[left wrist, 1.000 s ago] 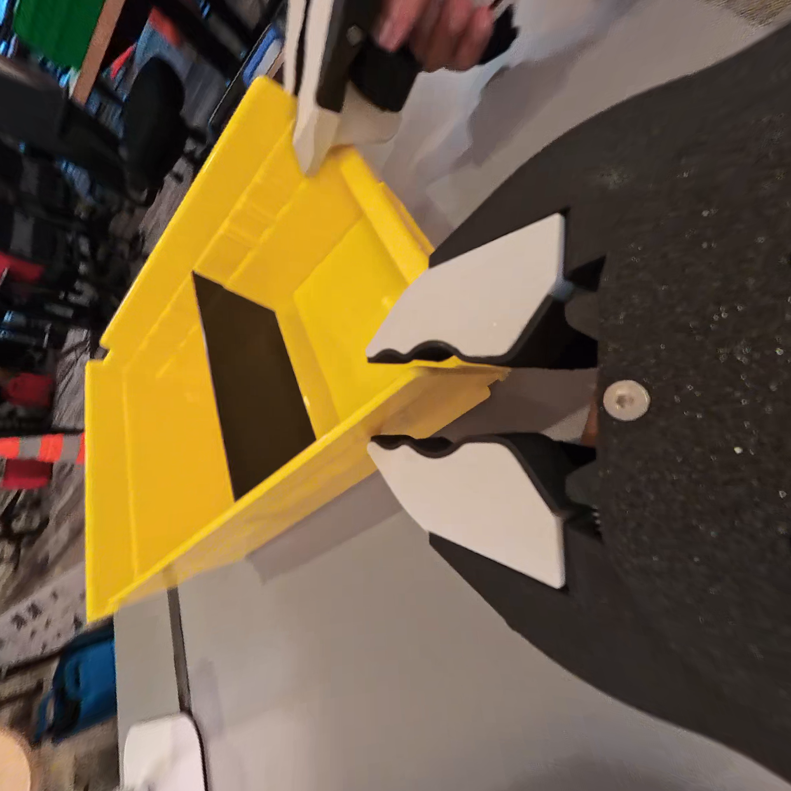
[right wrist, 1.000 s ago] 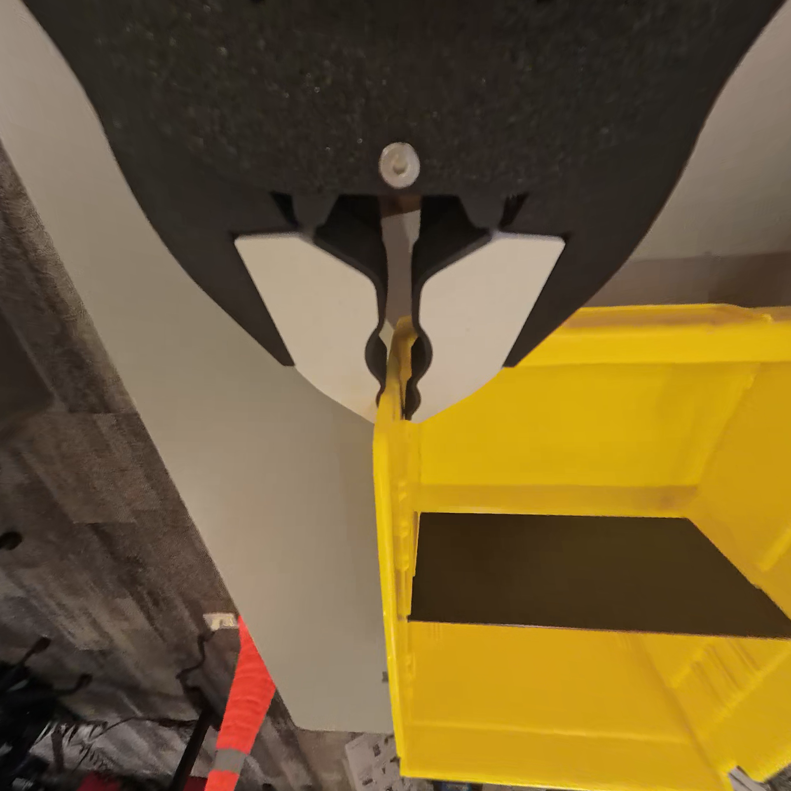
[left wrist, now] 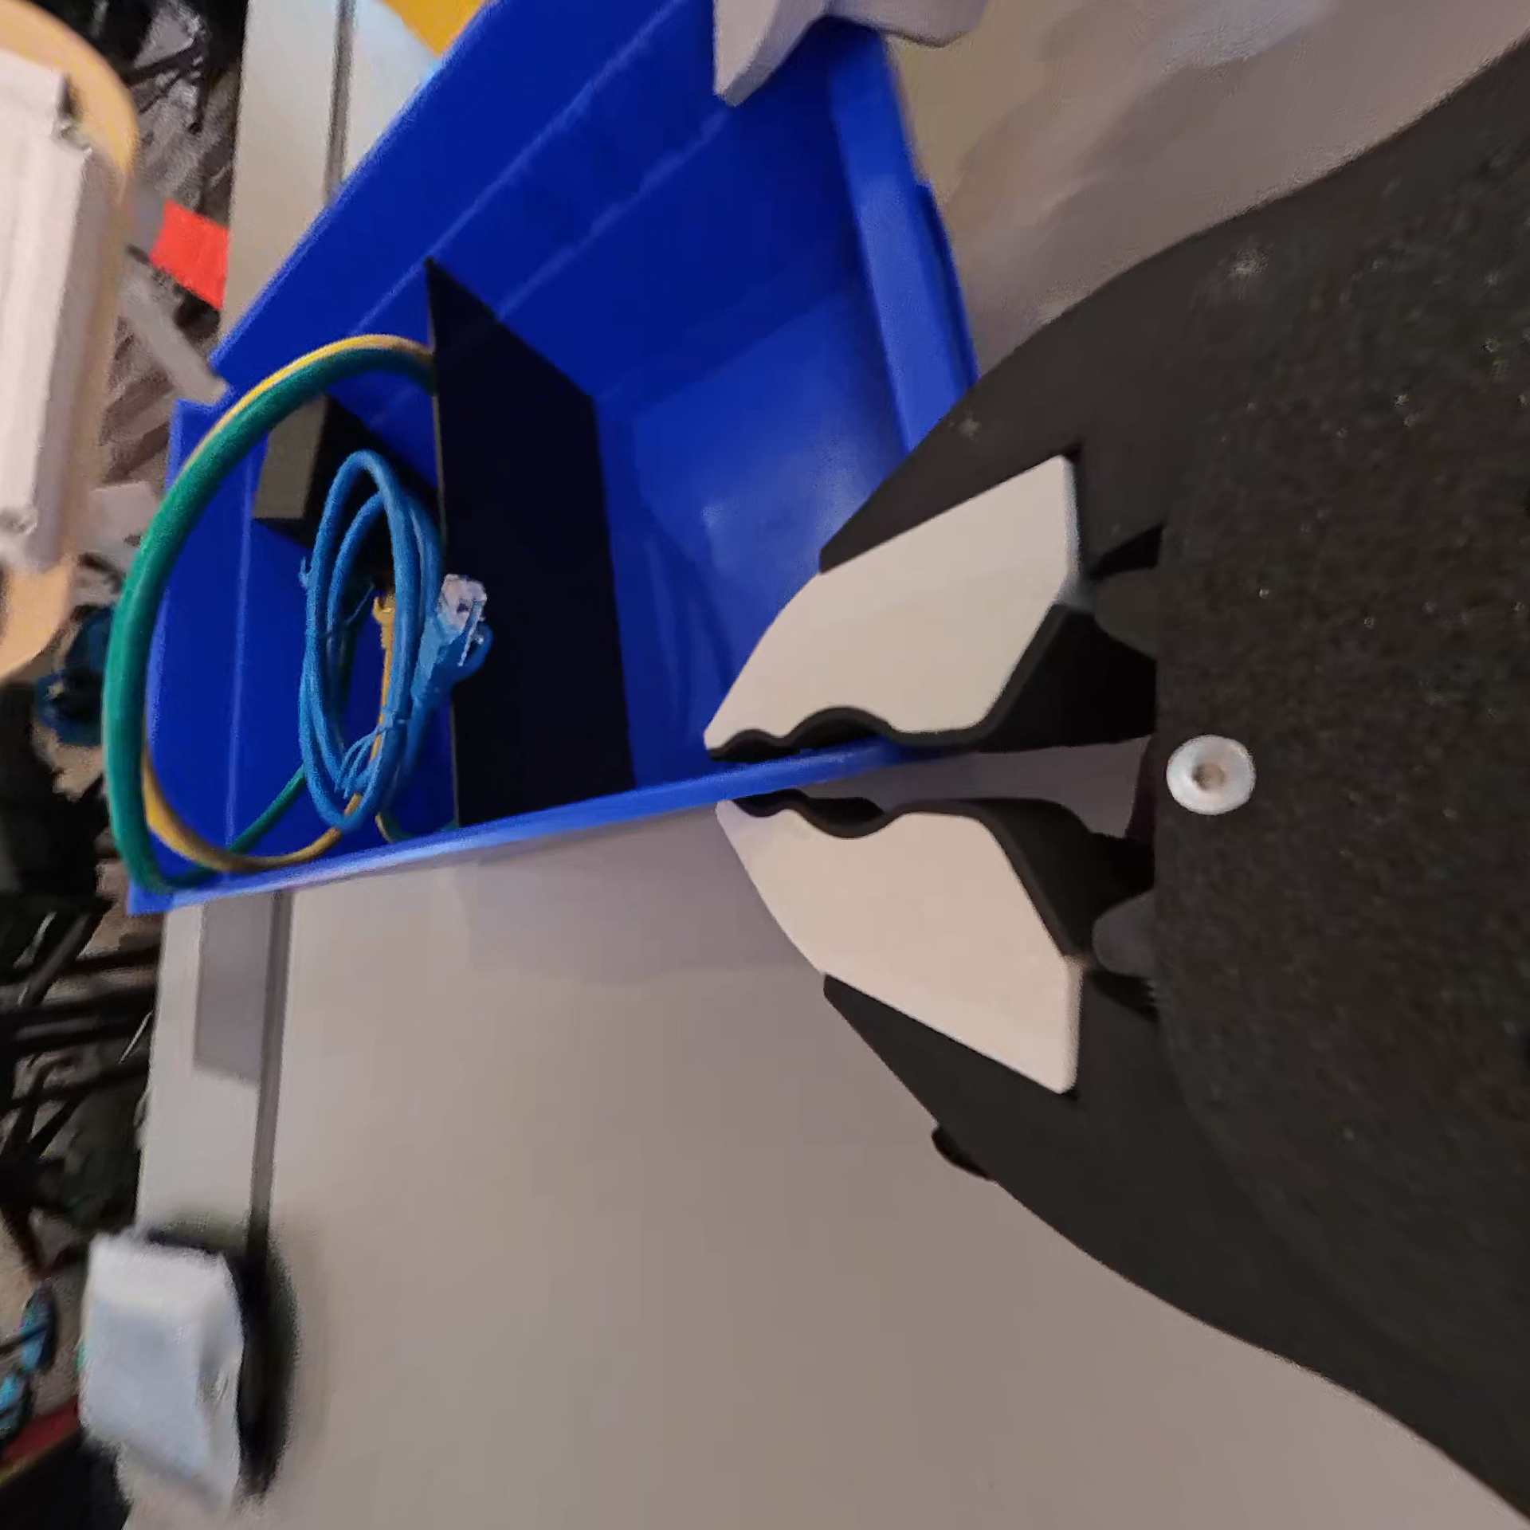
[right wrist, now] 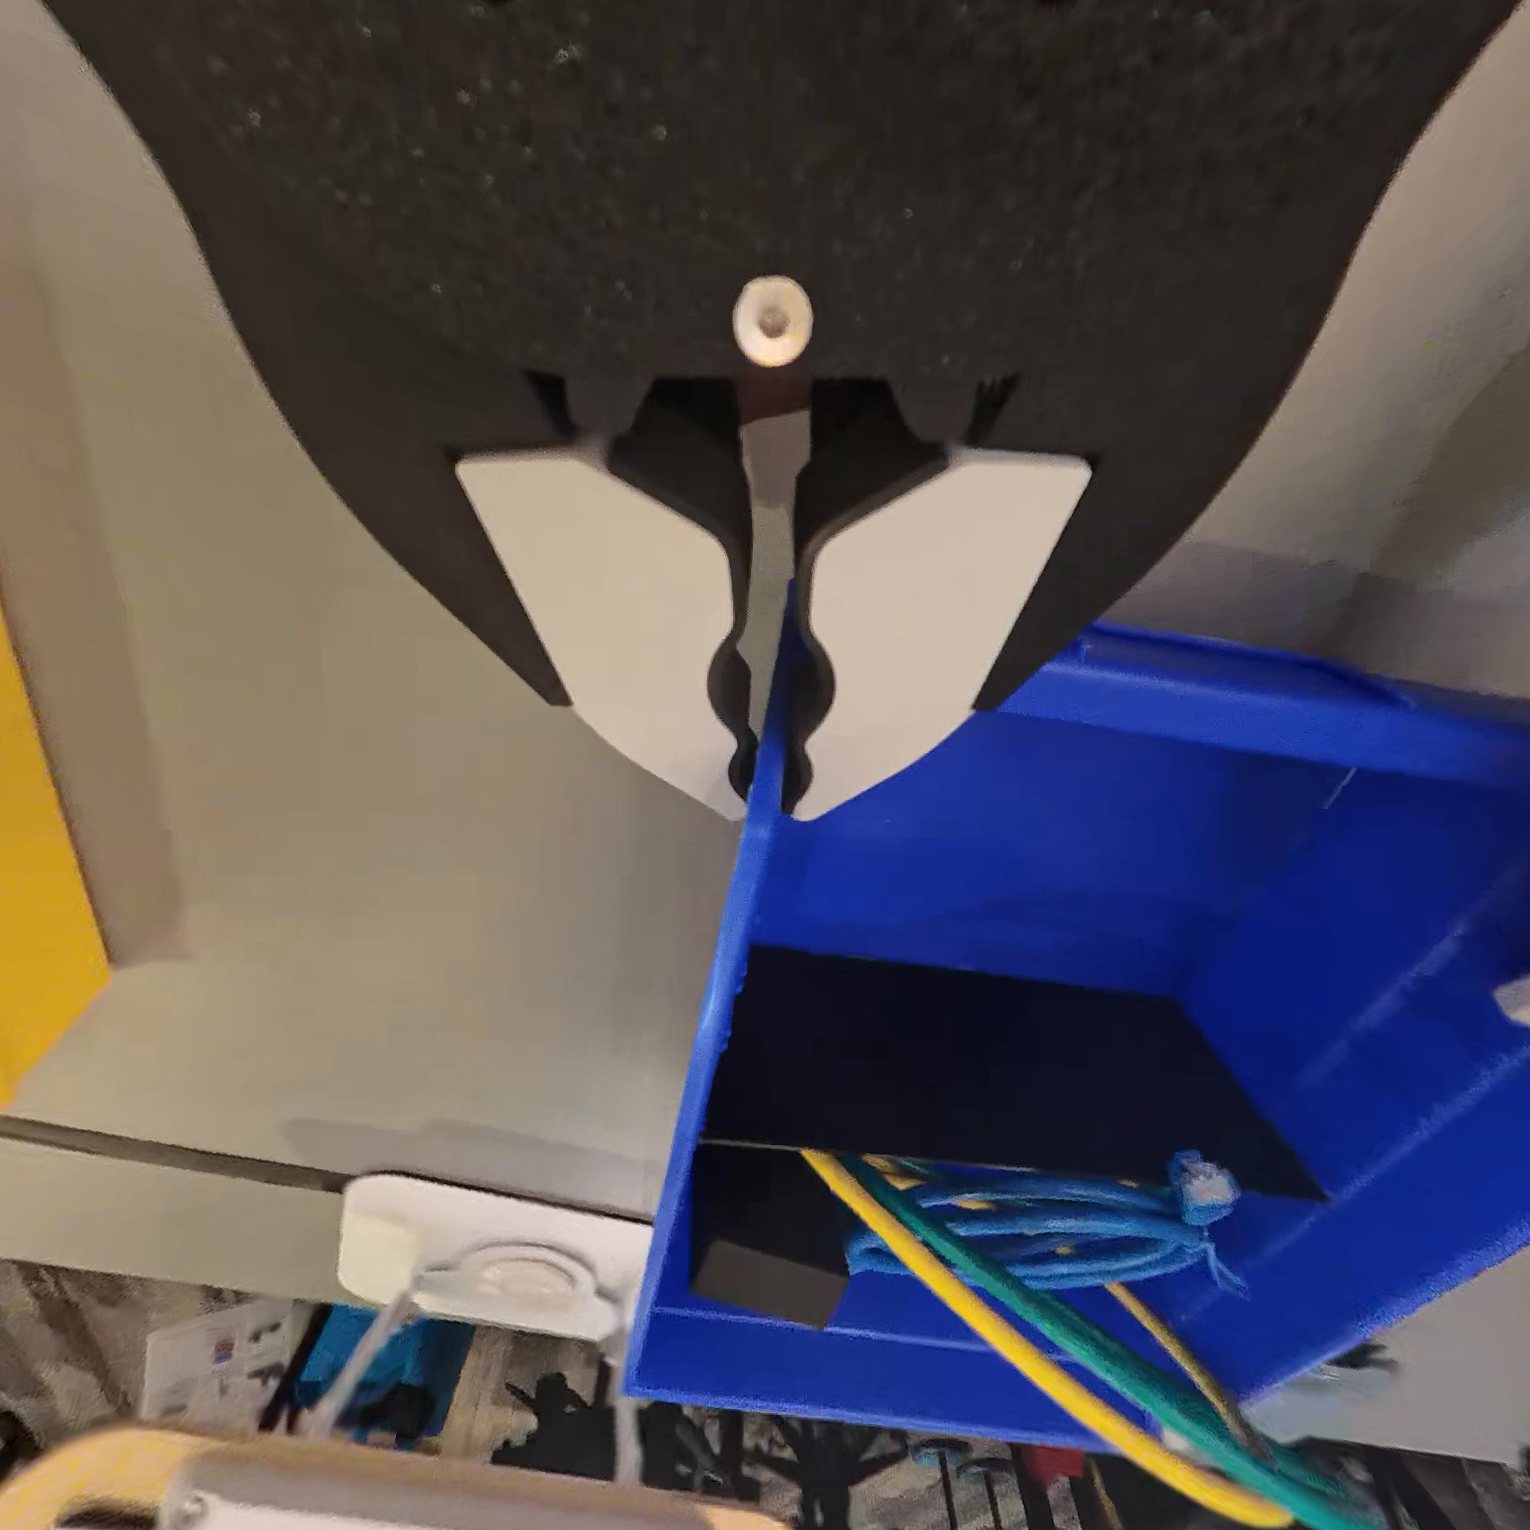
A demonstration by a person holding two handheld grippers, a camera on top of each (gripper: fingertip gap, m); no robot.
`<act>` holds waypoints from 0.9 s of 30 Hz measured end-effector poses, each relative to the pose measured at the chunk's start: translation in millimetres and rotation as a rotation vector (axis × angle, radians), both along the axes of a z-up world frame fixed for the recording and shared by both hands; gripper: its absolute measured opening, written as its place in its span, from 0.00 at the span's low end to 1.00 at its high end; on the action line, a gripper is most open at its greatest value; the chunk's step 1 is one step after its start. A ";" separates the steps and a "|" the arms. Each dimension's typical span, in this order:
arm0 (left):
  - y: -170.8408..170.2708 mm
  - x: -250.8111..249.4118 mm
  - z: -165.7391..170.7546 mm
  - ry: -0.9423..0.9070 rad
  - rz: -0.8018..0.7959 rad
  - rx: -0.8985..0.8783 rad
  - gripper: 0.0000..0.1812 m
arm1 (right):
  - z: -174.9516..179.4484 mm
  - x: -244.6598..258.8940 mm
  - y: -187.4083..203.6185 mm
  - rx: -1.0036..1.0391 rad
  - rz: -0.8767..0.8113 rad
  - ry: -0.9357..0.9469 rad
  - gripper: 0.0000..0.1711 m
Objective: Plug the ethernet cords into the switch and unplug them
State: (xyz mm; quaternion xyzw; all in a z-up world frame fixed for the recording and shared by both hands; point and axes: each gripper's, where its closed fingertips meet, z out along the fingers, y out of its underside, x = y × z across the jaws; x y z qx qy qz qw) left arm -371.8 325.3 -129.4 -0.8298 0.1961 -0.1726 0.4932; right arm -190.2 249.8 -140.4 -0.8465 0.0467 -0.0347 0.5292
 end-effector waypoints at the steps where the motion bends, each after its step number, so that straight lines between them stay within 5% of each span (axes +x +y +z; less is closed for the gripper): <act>1: 6.7 -15.6 6.4 -0.007 0.027 0.019 0.02 | 3.1 -15.9 4.1 0.016 0.020 -0.021 0.03; 6: 45.0 -107.0 31.0 0.003 0.109 0.140 0.02 | 3.3 -114.5 34.2 0.029 0.120 -0.046 0.05; 9: 58.8 -150.1 16.4 0.025 0.116 0.104 0.02 | -7.5 -160.3 47.7 -0.011 0.146 -0.061 0.05; 16: 79.5 -163.9 -8.5 -0.015 0.155 -0.020 0.08 | 1.7 -174.2 32.9 -0.001 0.357 -0.103 0.17; 21: 49.2 -146.7 62.9 0.034 0.142 0.231 0.24 | 73.3 -56.1 -49.4 0.168 0.394 -0.260 0.21; 24: -14.2 -54.1 82.5 -0.027 -0.231 0.249 0.31 | 97.9 92.7 -105.0 0.151 0.130 -0.254 0.24; 27: -102.1 74.6 100.8 -0.319 -0.625 0.118 0.34 | 97.4 249.9 -177.4 0.145 -0.171 -0.277 0.27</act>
